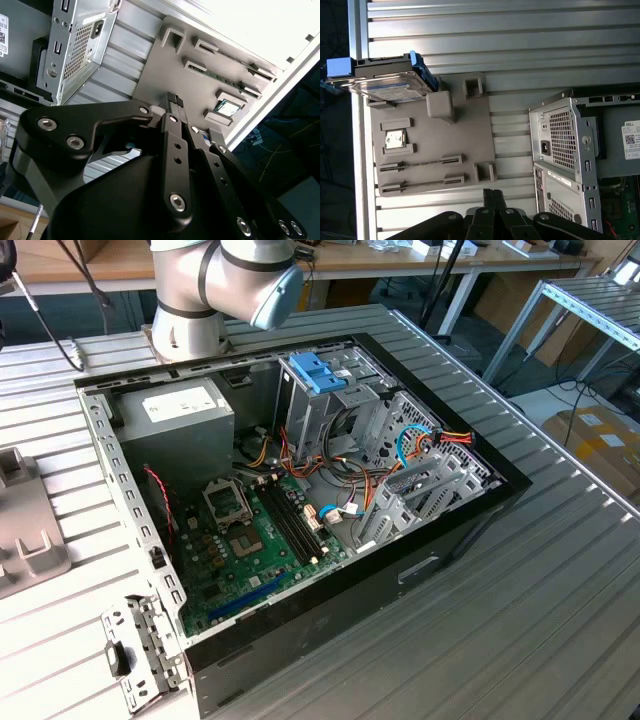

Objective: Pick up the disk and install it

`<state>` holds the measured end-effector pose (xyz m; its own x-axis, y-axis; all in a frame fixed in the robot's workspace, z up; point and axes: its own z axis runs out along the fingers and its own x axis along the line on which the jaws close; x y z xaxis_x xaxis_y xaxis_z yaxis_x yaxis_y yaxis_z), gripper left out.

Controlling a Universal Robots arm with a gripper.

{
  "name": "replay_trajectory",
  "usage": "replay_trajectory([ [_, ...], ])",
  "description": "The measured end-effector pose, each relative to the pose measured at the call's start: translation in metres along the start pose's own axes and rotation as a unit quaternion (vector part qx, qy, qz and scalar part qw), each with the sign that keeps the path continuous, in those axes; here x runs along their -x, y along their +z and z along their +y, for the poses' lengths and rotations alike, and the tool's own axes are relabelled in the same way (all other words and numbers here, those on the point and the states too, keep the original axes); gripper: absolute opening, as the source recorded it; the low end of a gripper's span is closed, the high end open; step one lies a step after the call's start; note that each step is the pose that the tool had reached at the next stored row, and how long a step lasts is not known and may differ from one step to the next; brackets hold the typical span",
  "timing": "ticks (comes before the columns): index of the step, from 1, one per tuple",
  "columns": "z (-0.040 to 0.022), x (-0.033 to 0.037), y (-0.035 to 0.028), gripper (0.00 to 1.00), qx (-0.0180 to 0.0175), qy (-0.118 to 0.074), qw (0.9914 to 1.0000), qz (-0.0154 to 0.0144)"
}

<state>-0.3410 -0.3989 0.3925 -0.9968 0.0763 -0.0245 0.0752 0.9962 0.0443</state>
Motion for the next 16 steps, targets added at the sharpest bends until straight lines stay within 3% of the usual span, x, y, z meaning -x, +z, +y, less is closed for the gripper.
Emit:
replay_trajectory([
  [9,-0.0008,-0.0102,-0.0001,0.11,0.0,0.0,1.0,0.0],
  [16,-0.0018,-0.0238,-0.0002,0.11,0.0,0.0,1.0,0.0],
])
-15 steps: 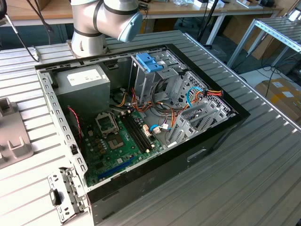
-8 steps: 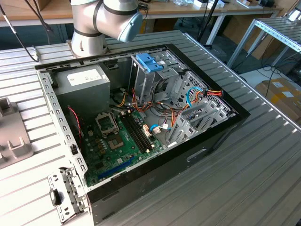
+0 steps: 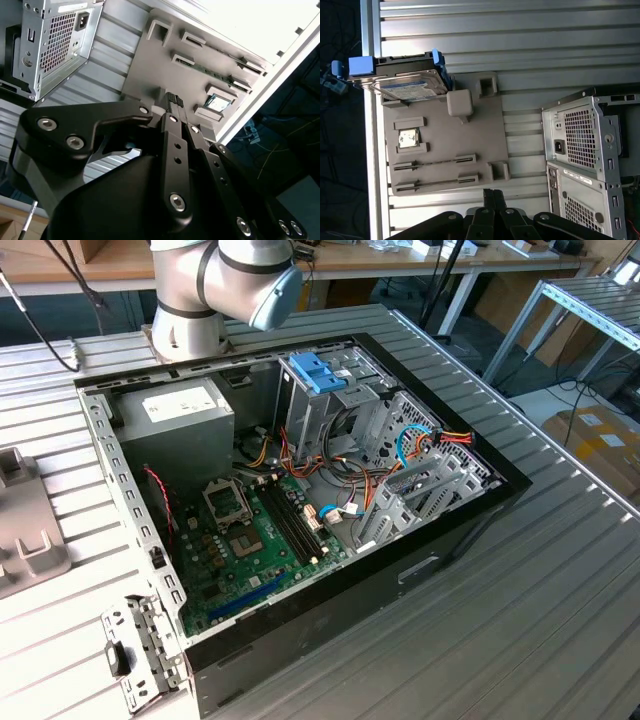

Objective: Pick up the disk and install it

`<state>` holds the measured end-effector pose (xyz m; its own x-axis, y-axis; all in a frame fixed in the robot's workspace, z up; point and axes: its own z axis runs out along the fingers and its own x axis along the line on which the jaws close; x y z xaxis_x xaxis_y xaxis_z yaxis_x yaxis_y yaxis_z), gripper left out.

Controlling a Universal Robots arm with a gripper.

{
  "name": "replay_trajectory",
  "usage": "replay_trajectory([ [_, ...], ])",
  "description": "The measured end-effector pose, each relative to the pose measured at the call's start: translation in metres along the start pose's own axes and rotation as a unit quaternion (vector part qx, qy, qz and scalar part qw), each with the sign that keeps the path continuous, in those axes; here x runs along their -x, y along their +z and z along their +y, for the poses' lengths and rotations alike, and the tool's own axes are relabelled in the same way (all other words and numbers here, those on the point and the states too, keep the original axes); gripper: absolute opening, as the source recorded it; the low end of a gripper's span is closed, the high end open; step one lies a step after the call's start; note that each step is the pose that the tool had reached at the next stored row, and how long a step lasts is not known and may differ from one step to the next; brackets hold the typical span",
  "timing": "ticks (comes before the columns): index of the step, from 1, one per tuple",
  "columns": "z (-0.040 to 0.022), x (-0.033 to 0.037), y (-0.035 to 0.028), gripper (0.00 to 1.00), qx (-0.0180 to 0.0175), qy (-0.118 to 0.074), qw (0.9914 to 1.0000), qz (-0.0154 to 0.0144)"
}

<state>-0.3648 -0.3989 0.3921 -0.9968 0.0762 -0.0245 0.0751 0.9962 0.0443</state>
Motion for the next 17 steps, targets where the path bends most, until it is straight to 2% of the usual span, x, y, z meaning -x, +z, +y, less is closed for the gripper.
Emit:
replay_trajectory([
  [7,-0.001,-0.0127,0.0002,0.11,0.0,0.0,1.0,0.0],
  [17,-0.0021,-0.0264,0.0006,0.11,0.0,0.0,1.0,0.0],
])
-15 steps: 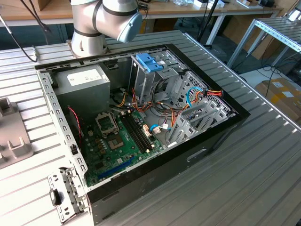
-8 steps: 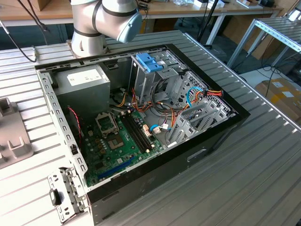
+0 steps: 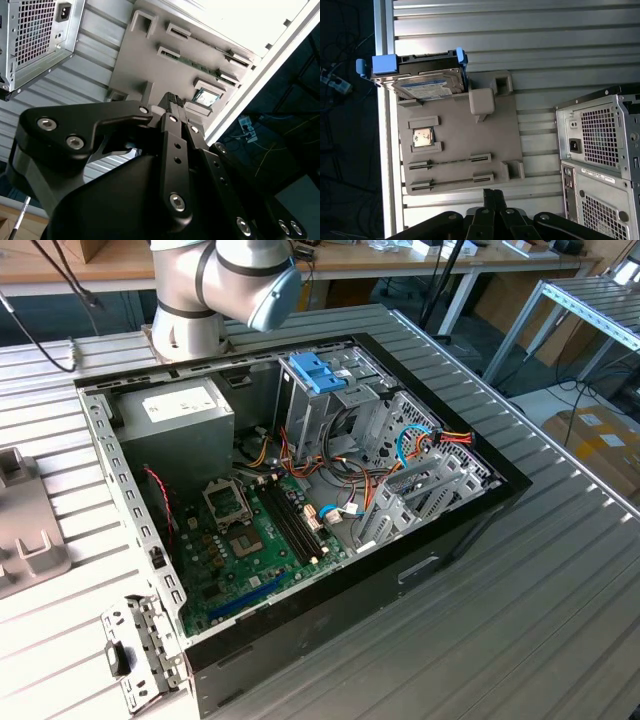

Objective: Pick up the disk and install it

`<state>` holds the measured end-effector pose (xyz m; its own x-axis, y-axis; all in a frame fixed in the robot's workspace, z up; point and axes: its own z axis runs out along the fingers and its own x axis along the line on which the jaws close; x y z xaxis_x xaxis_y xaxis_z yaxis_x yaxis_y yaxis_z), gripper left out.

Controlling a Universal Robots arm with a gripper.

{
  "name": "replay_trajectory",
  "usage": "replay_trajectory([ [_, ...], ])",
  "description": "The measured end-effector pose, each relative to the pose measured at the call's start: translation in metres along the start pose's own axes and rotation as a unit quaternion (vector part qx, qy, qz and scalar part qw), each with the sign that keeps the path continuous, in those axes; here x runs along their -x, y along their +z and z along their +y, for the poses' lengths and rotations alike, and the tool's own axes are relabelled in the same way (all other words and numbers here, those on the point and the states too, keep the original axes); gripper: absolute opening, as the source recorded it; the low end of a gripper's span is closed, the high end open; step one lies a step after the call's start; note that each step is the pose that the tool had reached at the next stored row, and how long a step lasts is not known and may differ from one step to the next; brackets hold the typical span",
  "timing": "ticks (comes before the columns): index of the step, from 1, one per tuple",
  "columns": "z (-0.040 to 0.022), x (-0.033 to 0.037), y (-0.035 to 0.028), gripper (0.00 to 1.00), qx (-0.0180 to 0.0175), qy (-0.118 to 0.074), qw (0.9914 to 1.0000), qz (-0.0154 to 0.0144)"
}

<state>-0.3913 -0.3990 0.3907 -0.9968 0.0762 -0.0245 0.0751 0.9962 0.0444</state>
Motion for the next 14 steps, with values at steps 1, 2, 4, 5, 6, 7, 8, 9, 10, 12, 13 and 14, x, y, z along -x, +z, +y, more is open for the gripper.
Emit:
replay_trajectory([
  [1,-0.0001,-0.0013,0.0001,0.11,0.0,0.0,1.0,0.0],
  [2,-0.0002,-0.003,0.0002,0.11,0.0,0.0,1.0,0.0],
  [4,-0.0004,-0.0054,0.0004,0.11,0.0,0.0,1.0,0.0],
  [5,-0.0005,-0.0068,0.0005,0.11,0.0,0.0,1.0,0.0],
  [6,-0.0006,-0.0081,0.0006,0.11,0.0,0.0,1.0,0.0001],
  [7,-0.0007,-0.0091,0.0007,0.11,0.0,0.0,1.0,0.0],
  [8,-0.0008,-0.0103,0.0008,0.11,0.0,0.0,1.0,0.0],
  [9,-0.0009,-0.0113,0.0009,0.11,0.0,0.0,1.0,0.0],
  [10,-0.001,-0.0127,0.0011,0.11,0.0,0.0,1.0,0.0],
  [12,-0.0012,-0.0148,0.0013,0.11,0.0,0.0,1.0,0.0],
  [13,-0.0013,-0.0157,0.0015,0.11,0.0,0.0,1.0,0.0],
  [14,-0.0014,-0.017,0.0017,0.11,0.0,0.0,1.0,0.0],
])
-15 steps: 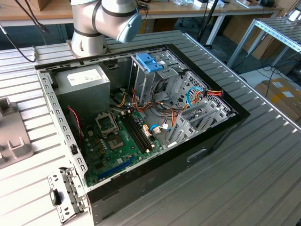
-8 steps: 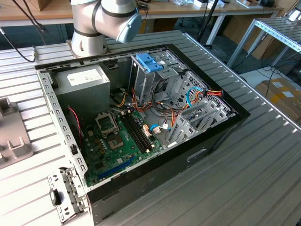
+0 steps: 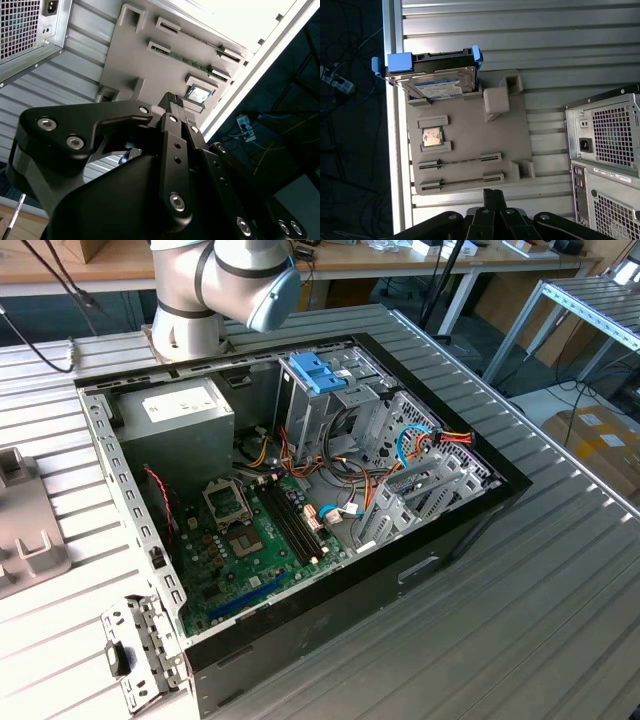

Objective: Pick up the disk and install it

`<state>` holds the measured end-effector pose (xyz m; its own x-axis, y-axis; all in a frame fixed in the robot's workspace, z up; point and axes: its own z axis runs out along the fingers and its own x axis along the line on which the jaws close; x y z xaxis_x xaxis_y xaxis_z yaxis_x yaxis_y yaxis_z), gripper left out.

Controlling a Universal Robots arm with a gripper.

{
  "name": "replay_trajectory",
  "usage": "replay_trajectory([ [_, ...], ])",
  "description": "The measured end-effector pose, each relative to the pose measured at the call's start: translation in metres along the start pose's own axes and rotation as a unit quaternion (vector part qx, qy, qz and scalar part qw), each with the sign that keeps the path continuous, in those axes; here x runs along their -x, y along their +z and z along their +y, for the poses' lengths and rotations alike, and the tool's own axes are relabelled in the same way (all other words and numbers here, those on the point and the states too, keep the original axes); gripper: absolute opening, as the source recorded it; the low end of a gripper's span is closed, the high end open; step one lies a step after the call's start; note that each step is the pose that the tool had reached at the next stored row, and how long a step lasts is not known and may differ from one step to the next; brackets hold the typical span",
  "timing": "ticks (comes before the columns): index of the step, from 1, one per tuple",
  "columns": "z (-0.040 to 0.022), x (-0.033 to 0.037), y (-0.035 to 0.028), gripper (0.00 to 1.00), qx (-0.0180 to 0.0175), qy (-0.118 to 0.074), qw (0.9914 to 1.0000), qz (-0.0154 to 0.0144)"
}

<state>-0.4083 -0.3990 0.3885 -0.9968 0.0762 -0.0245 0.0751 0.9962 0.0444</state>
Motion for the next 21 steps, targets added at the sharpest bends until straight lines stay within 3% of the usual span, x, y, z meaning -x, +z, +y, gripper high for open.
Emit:
replay_trajectory([
  [21,-0.002,-0.0291,0.0041,0.11,0.0,0.0,1.0,0.0],
])
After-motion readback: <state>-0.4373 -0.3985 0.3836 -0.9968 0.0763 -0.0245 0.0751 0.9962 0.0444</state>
